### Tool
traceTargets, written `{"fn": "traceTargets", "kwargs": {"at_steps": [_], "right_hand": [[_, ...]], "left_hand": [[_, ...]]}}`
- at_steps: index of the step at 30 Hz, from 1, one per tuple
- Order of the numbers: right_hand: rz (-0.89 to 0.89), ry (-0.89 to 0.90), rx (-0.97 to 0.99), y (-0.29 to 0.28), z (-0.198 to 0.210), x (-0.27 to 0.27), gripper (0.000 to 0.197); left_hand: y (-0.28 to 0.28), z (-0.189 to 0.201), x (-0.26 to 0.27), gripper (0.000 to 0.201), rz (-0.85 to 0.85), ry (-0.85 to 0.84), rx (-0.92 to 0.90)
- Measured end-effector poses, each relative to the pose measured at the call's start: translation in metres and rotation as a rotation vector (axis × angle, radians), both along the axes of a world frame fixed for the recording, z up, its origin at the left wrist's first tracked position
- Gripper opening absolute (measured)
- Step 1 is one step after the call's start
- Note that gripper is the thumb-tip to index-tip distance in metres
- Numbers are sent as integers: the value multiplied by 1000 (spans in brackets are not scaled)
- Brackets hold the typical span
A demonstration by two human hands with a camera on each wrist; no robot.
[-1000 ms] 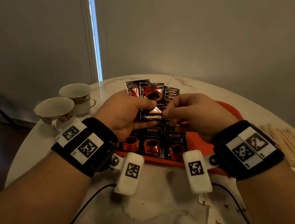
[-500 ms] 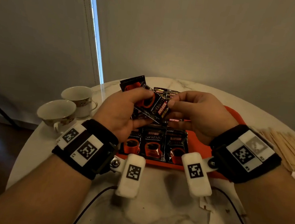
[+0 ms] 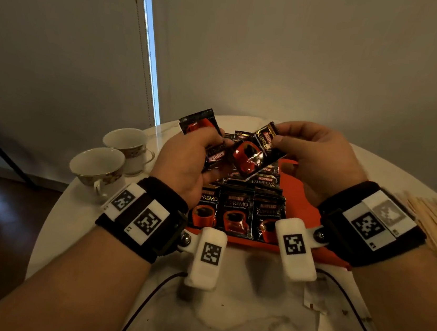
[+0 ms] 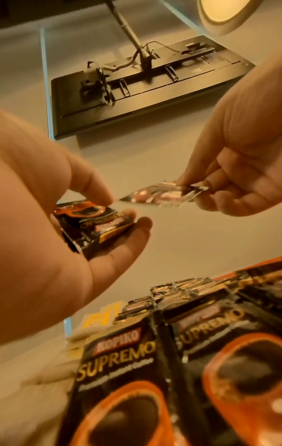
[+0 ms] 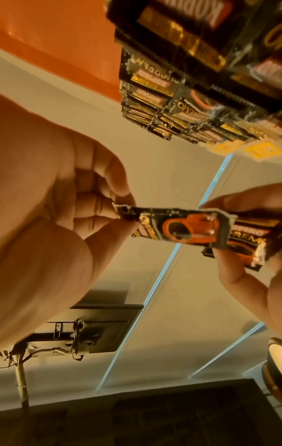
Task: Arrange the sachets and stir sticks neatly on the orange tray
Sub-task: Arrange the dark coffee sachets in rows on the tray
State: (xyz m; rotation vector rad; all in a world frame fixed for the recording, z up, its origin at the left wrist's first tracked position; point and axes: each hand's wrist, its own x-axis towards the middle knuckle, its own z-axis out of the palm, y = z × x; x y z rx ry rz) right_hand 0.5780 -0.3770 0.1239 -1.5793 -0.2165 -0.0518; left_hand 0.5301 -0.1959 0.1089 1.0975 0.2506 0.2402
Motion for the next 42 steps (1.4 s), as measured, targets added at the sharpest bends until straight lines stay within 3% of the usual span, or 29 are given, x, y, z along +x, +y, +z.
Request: {"fn": "traceTargets", "kwargs": {"at_steps": [2,7,14,20,26,29,32,34,36,42], "right_hand": [[-32,-5,-156,0,-2,0,15],[107,31,-574,9,-4,-7,12],[212,22,-896,35,8,-13,13],[208,2,-1090,44,6,-12,15],[173,7,-1159,44,0,-12,15],[124,-37,-1062,40,2,-12,12],[81,-64,-704,37,4,-14,11],[90,-40,-501,37,3,-17,17],[117,-21,-418,37,-3,-19,20],[134,113,-64,36,-17,-17,12]], "left_hand": [[7,1,1,18,62,5,-37],[17,3,2,33,95,18,-103],[14,3,0,32,36,8,-99],[18,3,1,33,22,22,-124],[18,3,2,32,1,22,-152],[16,5,0,21,-9,35,-142],[13,7,-2,7,-15,66,-102],[12,7,-1,9,-20,81,-55],[12,6,-1,10,-38,89,-33],[14,1,0,22,-70,88,-40]]}}
